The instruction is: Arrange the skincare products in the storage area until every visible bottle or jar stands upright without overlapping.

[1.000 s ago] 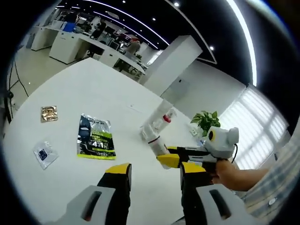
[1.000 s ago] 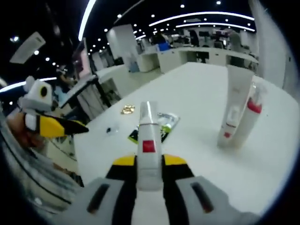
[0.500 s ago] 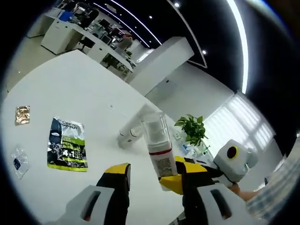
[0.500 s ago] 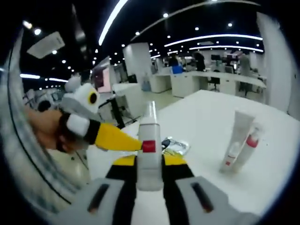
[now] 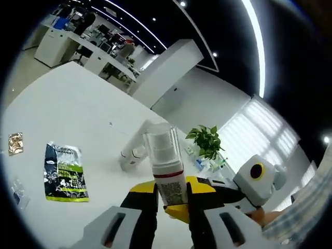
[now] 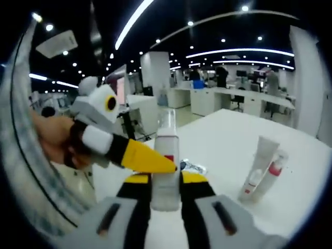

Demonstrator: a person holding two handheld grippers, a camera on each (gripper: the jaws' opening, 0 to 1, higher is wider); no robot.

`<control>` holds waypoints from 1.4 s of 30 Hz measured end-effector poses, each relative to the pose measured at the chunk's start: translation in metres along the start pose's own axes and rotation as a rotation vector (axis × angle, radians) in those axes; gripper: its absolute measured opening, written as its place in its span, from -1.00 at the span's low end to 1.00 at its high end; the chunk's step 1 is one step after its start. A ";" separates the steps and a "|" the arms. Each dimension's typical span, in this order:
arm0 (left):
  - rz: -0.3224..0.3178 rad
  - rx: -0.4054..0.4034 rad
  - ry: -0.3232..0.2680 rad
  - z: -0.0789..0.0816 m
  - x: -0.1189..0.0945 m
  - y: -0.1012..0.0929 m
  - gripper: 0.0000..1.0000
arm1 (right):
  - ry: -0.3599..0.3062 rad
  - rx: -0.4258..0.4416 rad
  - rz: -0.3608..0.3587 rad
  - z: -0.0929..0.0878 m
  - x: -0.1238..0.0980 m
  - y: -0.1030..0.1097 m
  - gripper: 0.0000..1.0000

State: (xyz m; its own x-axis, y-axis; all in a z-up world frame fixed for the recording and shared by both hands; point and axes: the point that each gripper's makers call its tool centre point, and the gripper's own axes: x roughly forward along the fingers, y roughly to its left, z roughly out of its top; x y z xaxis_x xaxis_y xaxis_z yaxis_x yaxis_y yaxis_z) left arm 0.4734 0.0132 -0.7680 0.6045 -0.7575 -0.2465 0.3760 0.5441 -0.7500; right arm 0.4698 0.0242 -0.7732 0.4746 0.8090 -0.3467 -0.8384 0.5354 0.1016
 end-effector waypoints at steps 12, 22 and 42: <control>-0.110 0.166 0.042 0.016 -0.001 -0.011 -0.61 | -0.057 0.088 0.031 0.007 -0.018 -0.011 -0.35; -0.146 0.411 0.149 0.006 -0.006 -0.018 -0.61 | -0.151 0.149 0.059 0.032 -0.038 -0.009 -0.35; -0.293 0.557 0.197 -0.016 -0.010 -0.042 -0.61 | -0.120 0.146 0.223 0.044 -0.041 0.011 -0.45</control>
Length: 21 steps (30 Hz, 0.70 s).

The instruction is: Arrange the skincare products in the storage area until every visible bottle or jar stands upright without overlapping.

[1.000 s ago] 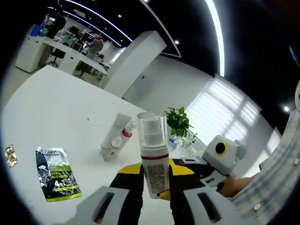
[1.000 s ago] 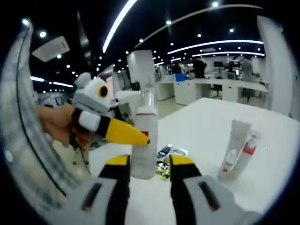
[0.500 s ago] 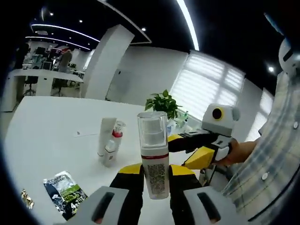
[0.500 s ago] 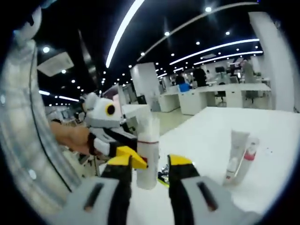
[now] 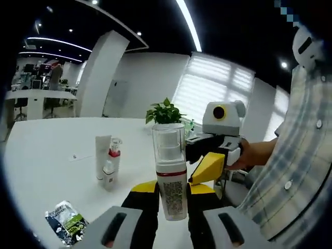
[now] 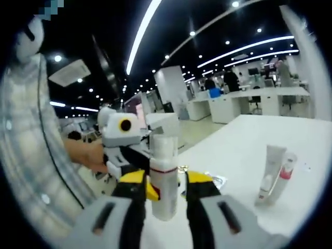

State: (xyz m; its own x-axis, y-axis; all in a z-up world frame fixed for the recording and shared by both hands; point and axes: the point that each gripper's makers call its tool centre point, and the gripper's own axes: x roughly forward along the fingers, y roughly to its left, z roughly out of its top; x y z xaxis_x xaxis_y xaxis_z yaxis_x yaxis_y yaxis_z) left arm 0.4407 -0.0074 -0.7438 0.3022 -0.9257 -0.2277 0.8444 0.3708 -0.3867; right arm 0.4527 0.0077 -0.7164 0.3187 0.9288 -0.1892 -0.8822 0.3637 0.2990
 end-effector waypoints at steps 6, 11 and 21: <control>-0.022 0.036 0.032 -0.006 0.003 -0.006 -0.61 | 0.028 -0.001 0.029 -0.004 -0.002 0.007 -0.57; -0.027 0.064 0.056 -0.009 0.004 -0.007 -0.61 | 0.043 -0.012 0.018 -0.008 -0.002 0.008 -0.59; 0.071 -0.004 0.044 -0.009 0.003 0.010 -0.40 | 0.013 -0.062 -0.039 -0.003 -0.004 -0.003 -0.60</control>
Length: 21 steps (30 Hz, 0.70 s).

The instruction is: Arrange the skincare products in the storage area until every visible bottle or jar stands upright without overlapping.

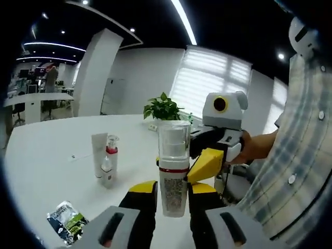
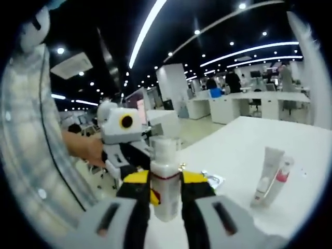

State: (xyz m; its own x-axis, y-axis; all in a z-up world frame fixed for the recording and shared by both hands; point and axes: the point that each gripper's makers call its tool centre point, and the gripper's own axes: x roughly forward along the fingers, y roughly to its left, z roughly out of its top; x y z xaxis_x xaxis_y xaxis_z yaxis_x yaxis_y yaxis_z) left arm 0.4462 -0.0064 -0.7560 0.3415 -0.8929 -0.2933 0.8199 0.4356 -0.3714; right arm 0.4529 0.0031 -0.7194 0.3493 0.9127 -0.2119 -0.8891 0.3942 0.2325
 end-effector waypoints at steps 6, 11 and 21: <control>0.072 -0.037 0.000 -0.004 -0.006 0.015 -0.25 | -0.010 -0.018 -0.067 0.000 -0.005 -0.024 -0.60; 0.103 -0.060 0.017 -0.009 -0.007 0.019 -0.23 | -0.019 -0.044 -0.141 -0.001 -0.010 -0.051 -0.60; 0.149 -0.082 0.026 -0.013 -0.011 0.017 -0.14 | 0.006 -0.078 -0.243 -0.013 -0.019 -0.106 -0.60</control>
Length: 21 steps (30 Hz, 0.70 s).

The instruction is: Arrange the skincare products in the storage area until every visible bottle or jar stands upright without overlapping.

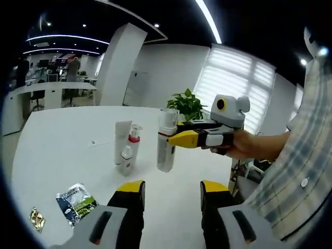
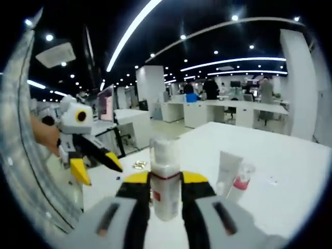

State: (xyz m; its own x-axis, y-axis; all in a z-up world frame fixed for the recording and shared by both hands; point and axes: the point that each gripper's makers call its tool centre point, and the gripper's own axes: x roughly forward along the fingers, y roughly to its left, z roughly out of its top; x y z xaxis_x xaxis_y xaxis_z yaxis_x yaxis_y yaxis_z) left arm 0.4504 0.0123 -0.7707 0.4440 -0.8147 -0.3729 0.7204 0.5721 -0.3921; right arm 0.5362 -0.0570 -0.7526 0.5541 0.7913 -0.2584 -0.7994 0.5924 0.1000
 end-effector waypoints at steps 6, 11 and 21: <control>0.078 -0.040 -0.022 -0.004 -0.010 0.007 -0.14 | 0.010 -0.009 -0.035 -0.013 0.002 -0.026 -0.59; 0.127 -0.067 -0.024 -0.010 -0.017 0.010 -0.14 | 0.013 -0.025 -0.086 -0.024 0.003 -0.052 -0.60; 0.190 -0.128 -0.041 -0.018 -0.030 0.011 -0.14 | 0.045 -0.024 -0.115 -0.051 0.012 -0.073 -0.60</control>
State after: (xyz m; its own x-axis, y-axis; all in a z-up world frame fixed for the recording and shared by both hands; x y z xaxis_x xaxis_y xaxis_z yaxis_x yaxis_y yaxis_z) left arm 0.4356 0.0443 -0.7787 0.5882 -0.6928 -0.4172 0.5496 0.7209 -0.4222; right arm 0.5890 -0.0988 -0.8123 0.6322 0.7103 -0.3096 -0.7366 0.6749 0.0442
